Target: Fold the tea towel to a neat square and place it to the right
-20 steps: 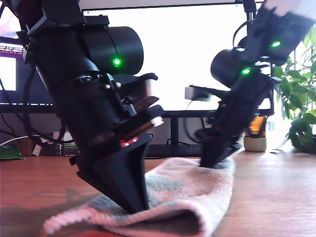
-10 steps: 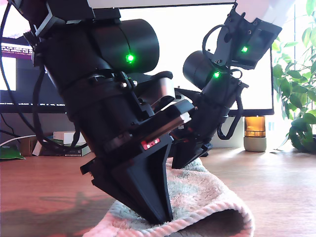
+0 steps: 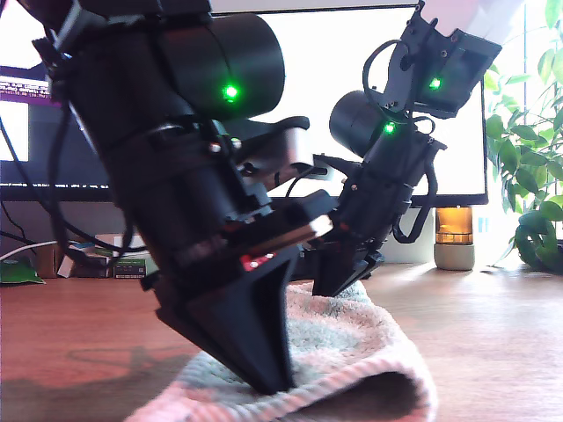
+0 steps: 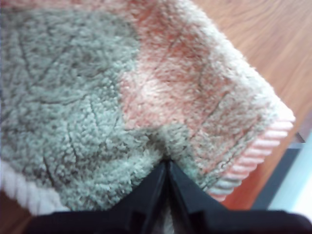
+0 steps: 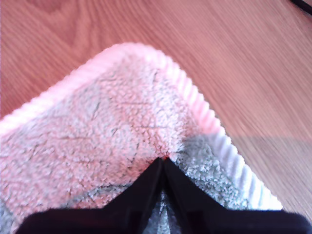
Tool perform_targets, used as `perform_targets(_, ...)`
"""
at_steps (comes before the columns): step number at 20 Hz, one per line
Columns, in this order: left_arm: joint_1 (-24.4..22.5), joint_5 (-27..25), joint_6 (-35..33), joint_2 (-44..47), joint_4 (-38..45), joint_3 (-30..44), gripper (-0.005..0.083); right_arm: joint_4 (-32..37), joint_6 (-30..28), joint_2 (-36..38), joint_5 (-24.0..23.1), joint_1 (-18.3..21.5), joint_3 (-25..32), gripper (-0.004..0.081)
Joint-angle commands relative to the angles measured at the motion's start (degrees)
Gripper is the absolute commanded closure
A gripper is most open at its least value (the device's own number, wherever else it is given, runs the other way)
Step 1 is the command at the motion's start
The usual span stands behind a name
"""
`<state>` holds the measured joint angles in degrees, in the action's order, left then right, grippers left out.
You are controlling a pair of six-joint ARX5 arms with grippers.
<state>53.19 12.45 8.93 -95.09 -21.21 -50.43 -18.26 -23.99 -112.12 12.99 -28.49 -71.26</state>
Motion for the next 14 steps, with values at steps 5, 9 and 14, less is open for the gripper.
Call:
perform_targets(5,-0.1,-0.5,-0.4,0.7,-0.1,1.7,0.0793,1.4,2.3,3.6,0.2,0.1,-0.2,0.0783)
perform_targets(9,-0.2,-1.0,-1.9,2.8,1.0,1.7,0.0793,1.7,3.7,4.3,0.2,0.2,-1.4,0.0783)
perform_targets(14,-0.2,-2.0,-4.5,8.7,1.5,1.7,0.0793,1.1,6.5,7.3,0.2,1.1,-1.9,0.0783)
